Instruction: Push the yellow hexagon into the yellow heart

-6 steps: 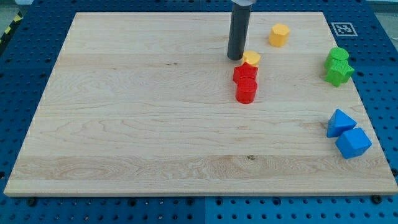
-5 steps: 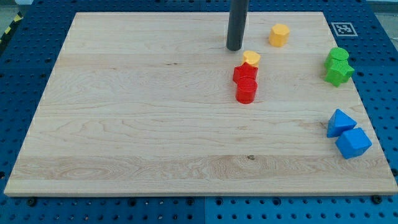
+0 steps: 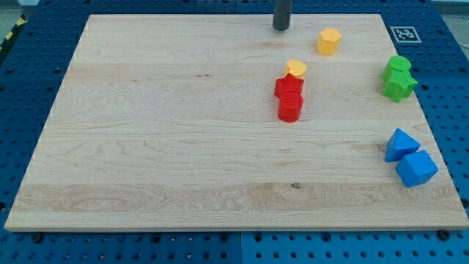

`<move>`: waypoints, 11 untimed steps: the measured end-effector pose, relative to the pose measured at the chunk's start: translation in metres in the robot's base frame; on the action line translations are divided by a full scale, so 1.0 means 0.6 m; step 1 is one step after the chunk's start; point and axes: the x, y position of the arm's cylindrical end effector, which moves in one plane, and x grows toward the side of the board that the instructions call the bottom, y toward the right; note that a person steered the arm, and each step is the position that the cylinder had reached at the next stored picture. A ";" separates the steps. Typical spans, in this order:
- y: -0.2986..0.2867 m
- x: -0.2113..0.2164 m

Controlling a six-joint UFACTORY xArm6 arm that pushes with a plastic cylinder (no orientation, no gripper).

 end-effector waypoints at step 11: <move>0.138 0.145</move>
